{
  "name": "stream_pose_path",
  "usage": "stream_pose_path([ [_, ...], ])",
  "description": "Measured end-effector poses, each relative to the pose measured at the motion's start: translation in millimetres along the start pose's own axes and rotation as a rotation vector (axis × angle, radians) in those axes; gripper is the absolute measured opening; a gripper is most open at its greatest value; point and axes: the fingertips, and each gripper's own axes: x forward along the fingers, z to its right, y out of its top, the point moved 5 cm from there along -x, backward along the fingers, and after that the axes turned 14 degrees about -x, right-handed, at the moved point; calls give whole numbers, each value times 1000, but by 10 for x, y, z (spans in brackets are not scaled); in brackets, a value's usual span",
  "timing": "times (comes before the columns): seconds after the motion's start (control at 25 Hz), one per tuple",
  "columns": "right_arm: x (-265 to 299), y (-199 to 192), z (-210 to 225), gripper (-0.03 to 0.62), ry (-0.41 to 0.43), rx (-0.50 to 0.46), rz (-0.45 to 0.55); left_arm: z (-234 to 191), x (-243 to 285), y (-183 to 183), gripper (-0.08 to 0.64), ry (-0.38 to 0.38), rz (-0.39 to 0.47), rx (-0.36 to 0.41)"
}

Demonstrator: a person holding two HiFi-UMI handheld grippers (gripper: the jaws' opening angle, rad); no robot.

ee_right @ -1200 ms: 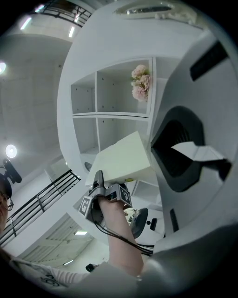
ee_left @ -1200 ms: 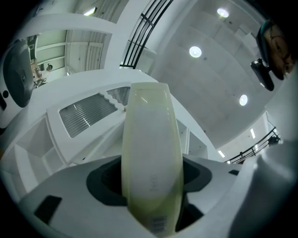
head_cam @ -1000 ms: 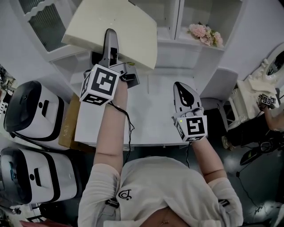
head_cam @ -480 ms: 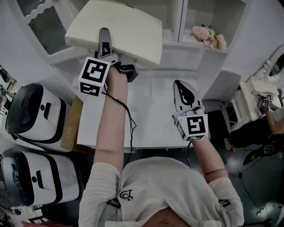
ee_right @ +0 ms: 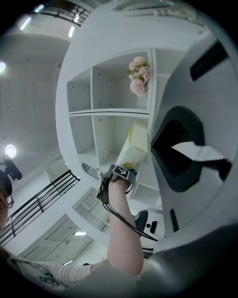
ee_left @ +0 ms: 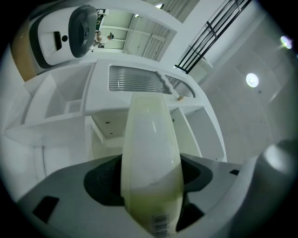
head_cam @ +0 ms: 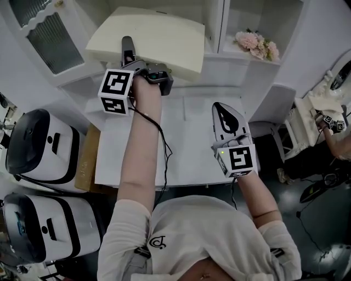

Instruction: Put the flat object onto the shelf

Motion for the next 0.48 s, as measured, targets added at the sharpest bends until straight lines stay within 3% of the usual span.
stream_pose_path([
  [0.12,21,-80,4,6,-3,7,-17,-50,23,15,334,22,38,3],
  [0.28,73,-158,-11,7,-1,20,-34,-135,28,8,389,97,78,64],
  [0.48,154,-202,-47,6,12,22,-36,-278,48,-64,431,131,22,78],
])
